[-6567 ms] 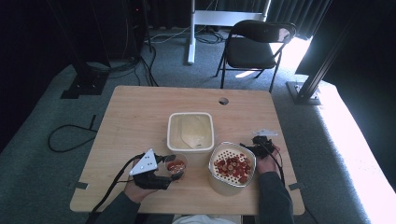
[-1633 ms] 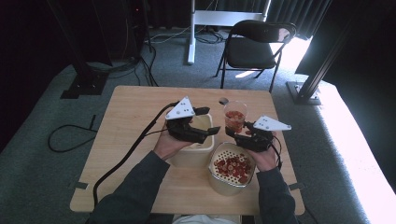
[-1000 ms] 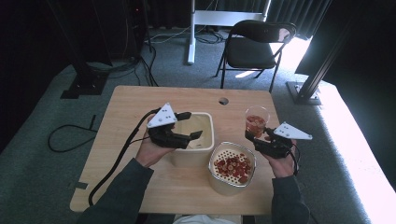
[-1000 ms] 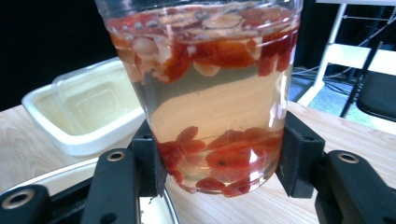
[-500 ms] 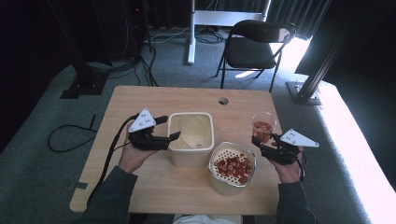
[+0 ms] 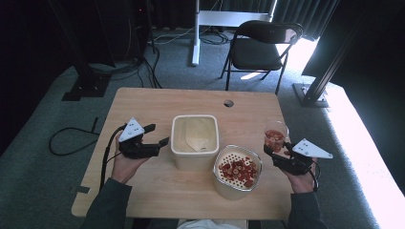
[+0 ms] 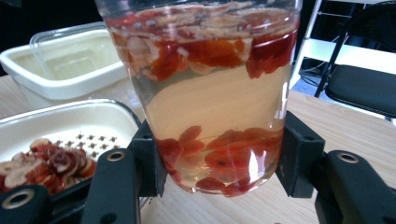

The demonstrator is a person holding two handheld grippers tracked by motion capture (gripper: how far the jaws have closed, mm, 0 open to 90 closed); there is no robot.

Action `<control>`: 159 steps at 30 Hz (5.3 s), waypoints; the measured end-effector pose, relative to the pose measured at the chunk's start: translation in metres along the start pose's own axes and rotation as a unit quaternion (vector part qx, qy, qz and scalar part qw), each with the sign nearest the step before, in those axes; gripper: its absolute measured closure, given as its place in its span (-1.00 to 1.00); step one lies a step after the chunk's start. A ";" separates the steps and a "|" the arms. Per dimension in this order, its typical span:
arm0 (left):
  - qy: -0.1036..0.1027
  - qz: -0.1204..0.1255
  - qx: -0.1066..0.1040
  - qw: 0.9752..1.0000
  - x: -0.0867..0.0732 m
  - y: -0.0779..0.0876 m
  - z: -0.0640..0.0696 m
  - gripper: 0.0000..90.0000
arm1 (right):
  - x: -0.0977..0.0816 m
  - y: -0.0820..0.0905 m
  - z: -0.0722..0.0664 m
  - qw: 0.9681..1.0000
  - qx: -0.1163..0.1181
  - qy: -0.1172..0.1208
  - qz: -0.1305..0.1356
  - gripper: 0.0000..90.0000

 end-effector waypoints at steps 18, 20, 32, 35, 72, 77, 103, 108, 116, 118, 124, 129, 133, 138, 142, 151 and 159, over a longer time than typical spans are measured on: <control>0.033 -0.022 0.024 0.999 -0.035 -0.006 -0.018 -0.41 | -0.017 0.016 0.002 0.999 -0.029 0.035 -0.022 -0.02; 0.037 -0.023 0.024 0.999 -0.038 -0.007 -0.019 -0.41 | -0.019 0.017 0.002 0.998 -0.033 0.042 -0.027 -0.02; 0.049 -0.029 0.020 0.998 -0.049 -0.012 -0.021 -0.40 | -0.024 0.019 -0.006 0.992 -0.055 0.103 -0.054 -0.02; 0.052 -0.030 0.020 0.998 -0.051 -0.014 -0.021 -0.40 | -0.025 0.019 -0.008 0.988 -0.065 0.125 -0.065 -0.02; 0.065 -0.031 0.020 0.997 -0.060 -0.018 -0.021 -0.40 | -0.015 0.023 -0.026 0.882 -0.165 0.412 -0.158 0.01; 0.066 -0.030 0.019 0.997 -0.059 -0.018 -0.021 -0.40 | -0.010 0.023 -0.026 0.868 -0.174 0.435 -0.164 0.01; 0.065 -0.030 0.017 0.997 -0.059 -0.020 -0.021 -0.40 | 0.007 0.015 -0.038 0.804 -0.187 0.531 -0.190 0.01; 0.065 -0.028 0.016 0.997 -0.058 -0.019 -0.020 -0.40 | 0.014 0.017 -0.045 0.776 -0.196 0.568 -0.194 0.01; 0.067 -0.028 0.017 0.997 -0.058 -0.019 -0.021 -0.40 | 0.022 0.017 -0.044 0.770 -0.204 0.574 -0.188 0.01; 0.066 -0.028 0.016 0.997 -0.058 -0.019 -0.021 -0.40 | 0.022 0.015 -0.048 0.770 -0.201 0.577 -0.185 0.01; 0.067 -0.030 0.015 0.997 -0.059 -0.020 -0.020 -0.40 | 0.022 0.016 -0.044 0.774 -0.205 0.570 -0.185 0.01; 0.066 -0.029 0.015 0.997 -0.059 -0.019 -0.020 -0.40 | 0.022 0.015 -0.042 0.775 -0.209 0.566 -0.185 0.01; 0.068 -0.030 0.014 0.997 -0.060 -0.021 -0.020 -0.40 | 0.020 0.014 -0.048 0.771 -0.204 0.576 -0.182 0.01; 0.067 -0.029 0.013 0.997 -0.060 -0.022 -0.019 -0.40 | 0.021 0.015 -0.047 0.780 -0.201 0.565 -0.179 0.01; 0.067 -0.028 0.012 0.997 -0.060 -0.022 -0.019 -0.40 | 0.024 0.016 -0.046 0.782 -0.206 0.562 -0.175 0.01; 0.069 -0.028 0.013 0.997 -0.060 -0.022 -0.019 -0.40 | 0.016 0.016 -0.044 0.790 -0.203 0.550 -0.179 0.01; 0.070 -0.029 0.013 0.997 -0.061 -0.022 -0.020 -0.40 | 0.017 0.010 -0.035 0.905 -0.120 0.390 -0.120 0.00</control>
Point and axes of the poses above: each handheld gripper's, and its own axes: y roughly backward along the jaws, x roughly out of its top, z roughly to its right, the point moved 9 cm from there along -y, roughly forward along the jaws, and after that the axes turned 1 degree about -y, right-handed, at the moved point
